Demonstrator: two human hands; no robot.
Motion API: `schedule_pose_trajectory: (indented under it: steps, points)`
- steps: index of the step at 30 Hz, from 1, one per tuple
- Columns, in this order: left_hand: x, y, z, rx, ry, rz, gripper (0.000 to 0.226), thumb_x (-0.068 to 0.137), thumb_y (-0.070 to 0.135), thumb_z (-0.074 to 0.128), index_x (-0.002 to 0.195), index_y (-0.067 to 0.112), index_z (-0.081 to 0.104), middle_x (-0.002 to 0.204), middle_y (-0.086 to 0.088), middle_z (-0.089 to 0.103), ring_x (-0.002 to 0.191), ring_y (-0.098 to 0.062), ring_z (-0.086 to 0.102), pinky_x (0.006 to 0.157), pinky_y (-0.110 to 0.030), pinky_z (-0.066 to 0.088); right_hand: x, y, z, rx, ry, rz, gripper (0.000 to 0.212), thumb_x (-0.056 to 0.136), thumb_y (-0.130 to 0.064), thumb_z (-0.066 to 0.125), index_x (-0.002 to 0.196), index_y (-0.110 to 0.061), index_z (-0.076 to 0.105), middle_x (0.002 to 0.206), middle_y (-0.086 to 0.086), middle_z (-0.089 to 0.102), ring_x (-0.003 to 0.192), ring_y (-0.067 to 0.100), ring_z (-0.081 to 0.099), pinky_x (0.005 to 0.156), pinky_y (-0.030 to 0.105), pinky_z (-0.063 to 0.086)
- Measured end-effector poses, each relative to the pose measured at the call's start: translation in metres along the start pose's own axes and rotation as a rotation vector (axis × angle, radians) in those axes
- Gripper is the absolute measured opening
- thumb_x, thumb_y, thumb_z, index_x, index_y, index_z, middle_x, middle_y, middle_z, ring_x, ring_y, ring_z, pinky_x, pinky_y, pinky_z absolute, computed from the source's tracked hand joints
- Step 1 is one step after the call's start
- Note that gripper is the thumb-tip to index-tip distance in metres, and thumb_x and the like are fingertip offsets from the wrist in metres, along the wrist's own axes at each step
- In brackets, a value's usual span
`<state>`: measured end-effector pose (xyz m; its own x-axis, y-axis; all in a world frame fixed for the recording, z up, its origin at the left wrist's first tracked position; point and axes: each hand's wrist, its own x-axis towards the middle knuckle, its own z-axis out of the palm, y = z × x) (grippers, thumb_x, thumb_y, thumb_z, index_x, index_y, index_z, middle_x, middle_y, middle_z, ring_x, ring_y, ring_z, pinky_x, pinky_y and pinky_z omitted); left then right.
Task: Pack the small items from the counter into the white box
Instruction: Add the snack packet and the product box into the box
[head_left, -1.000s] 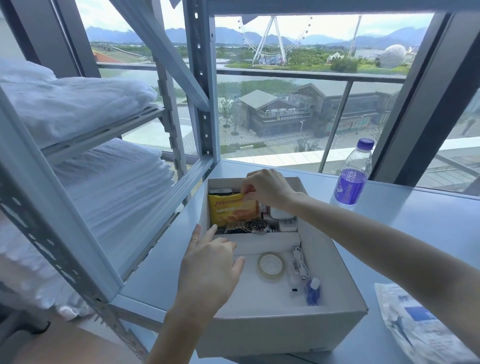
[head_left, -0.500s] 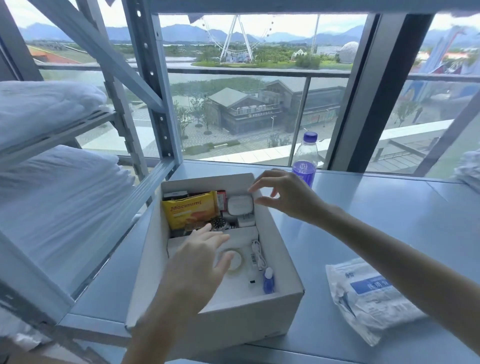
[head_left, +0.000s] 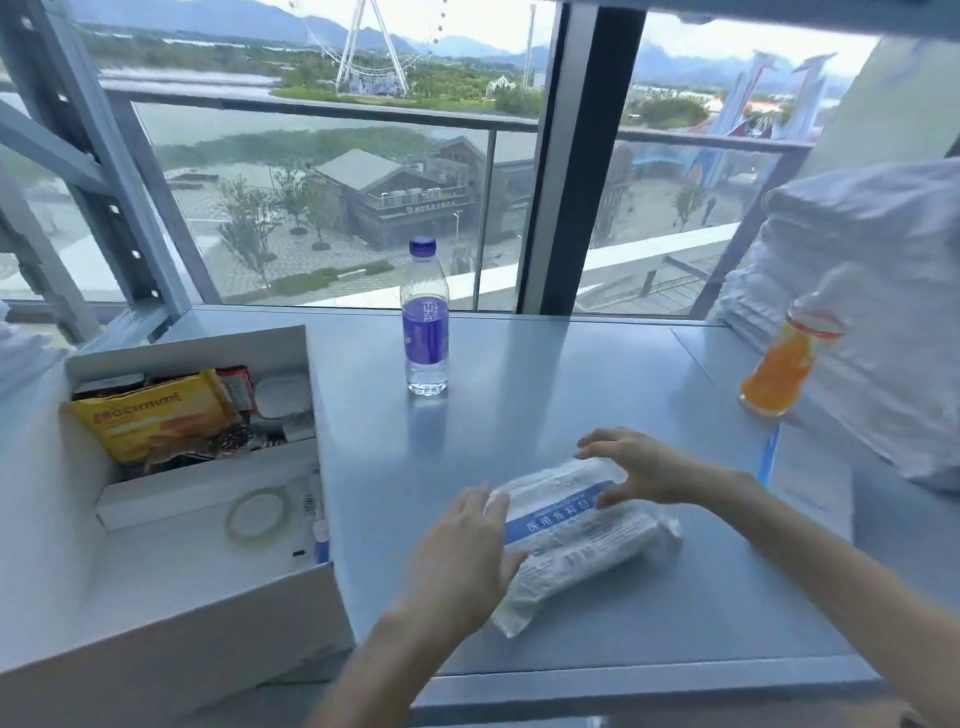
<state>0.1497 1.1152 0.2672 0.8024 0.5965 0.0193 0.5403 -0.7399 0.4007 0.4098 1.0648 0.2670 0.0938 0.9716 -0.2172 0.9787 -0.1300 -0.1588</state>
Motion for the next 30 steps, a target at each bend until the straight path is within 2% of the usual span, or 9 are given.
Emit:
schedule_pose_trajectory:
  steps: [2,6,11,14,17,21,24,27,30]
  points:
    - [0.014,-0.005,0.014,0.064,-0.115,-0.198,0.074,0.093,0.049,0.044,0.149,0.016,0.009,0.156,-0.005,0.010,0.141,-0.023,0.015,0.110,-0.034,0.021,-0.002,0.019,0.007,-0.010,-0.112,0.033,0.080,0.074,-0.045,0.072,0.140,-0.018,0.036,0.147,-0.001,0.032,0.134,0.018,0.028,0.110,0.027,0.021]
    - [0.029,-0.007,0.028,0.069,-0.171,-0.330,0.090,0.087,0.055,0.051,0.149,0.011,0.002,0.143,-0.012,0.029,0.128,-0.029,0.031,0.104,-0.034,0.028,-0.001,0.035,0.017,0.090,-0.158,0.052,0.097,0.063,-0.047,0.080,0.142,-0.023,0.030,0.133,-0.003,0.037,0.126,0.018,0.033,0.108,0.031,0.029]
    - [0.039,-0.002,0.029,-0.271,-0.151,-0.442,0.067,0.081,0.035,0.069,0.133,0.011,0.033,0.130,-0.012,0.034,0.114,-0.029,0.046,0.084,-0.026,0.036,0.006,0.039,0.019,0.222,-0.148,0.044,0.088,0.058,-0.039,0.085,0.133,-0.026,0.041,0.112,-0.005,0.038,0.104,0.012,0.043,0.088,0.020,0.036]
    - [0.039,0.005,0.014,-0.238,-0.031,-0.380,0.046,0.079,0.026,0.070,0.117,0.013,0.046,0.117,-0.007,0.048,0.106,-0.025,0.052,0.084,-0.027,0.040,0.005,0.043,0.015,0.288,-0.155,0.037,0.061,0.059,-0.032,0.086,0.107,-0.035,0.050,0.109,-0.005,0.044,0.093,0.010,0.047,0.072,0.013,0.037]
    - [0.032,0.014,-0.020,-0.267,0.123,-0.301,0.033,0.080,0.015,0.067,0.109,0.016,0.051,0.105,-0.002,0.058,0.088,-0.022,0.057,0.079,-0.029,0.046,0.002,0.033,-0.010,0.436,-0.053,0.007,0.050,0.062,-0.021,0.085,0.094,-0.032,0.048,0.109,-0.002,0.047,0.085,0.007,0.050,0.066,0.016,0.039]
    - [0.011,0.009,-0.086,-0.153,0.392,-0.201,0.029,0.081,0.015,0.068,0.105,0.021,0.053,0.089,0.009,0.054,0.078,-0.015,0.052,0.059,-0.022,0.034,0.002,-0.009,-0.074,0.629,0.049,-0.124,0.049,0.066,-0.011,0.082,0.097,-0.028,0.048,0.109,0.002,0.056,0.096,0.024,0.059,0.072,0.036,0.056]
    - [-0.010,-0.012,-0.136,-0.135,0.519,-0.167,0.030,0.080,0.014,0.071,0.098,0.025,0.050,0.078,0.013,0.055,0.069,-0.008,0.052,0.059,-0.017,0.037,0.007,-0.053,-0.119,0.713,0.106,-0.233,0.048,0.067,-0.005,0.079,0.100,-0.026,0.051,0.110,-0.002,0.054,0.093,0.022,0.061,0.070,0.034,0.058]
    - [-0.031,-0.044,-0.180,-0.182,0.603,-0.202,0.033,0.080,0.013,0.071,0.105,0.022,0.052,0.076,0.023,0.048,0.067,0.003,0.048,0.059,-0.010,0.038,0.022,-0.103,-0.152,0.752,0.160,-0.296,0.050,0.065,-0.005,0.079,0.104,-0.022,0.053,0.114,-0.002,0.055,0.090,0.025,0.063,0.075,0.036,0.058]
    - [-0.049,-0.087,-0.208,-0.134,0.694,-0.240,0.035,0.079,0.010,0.072,0.109,0.015,0.055,0.076,0.019,0.047,0.066,0.001,0.045,0.058,-0.010,0.039,0.045,-0.158,-0.166,0.718,0.196,-0.352,0.050,0.068,-0.007,0.078,0.108,-0.021,0.052,0.114,-0.004,0.052,0.080,0.019,0.059,0.070,0.022,0.055]
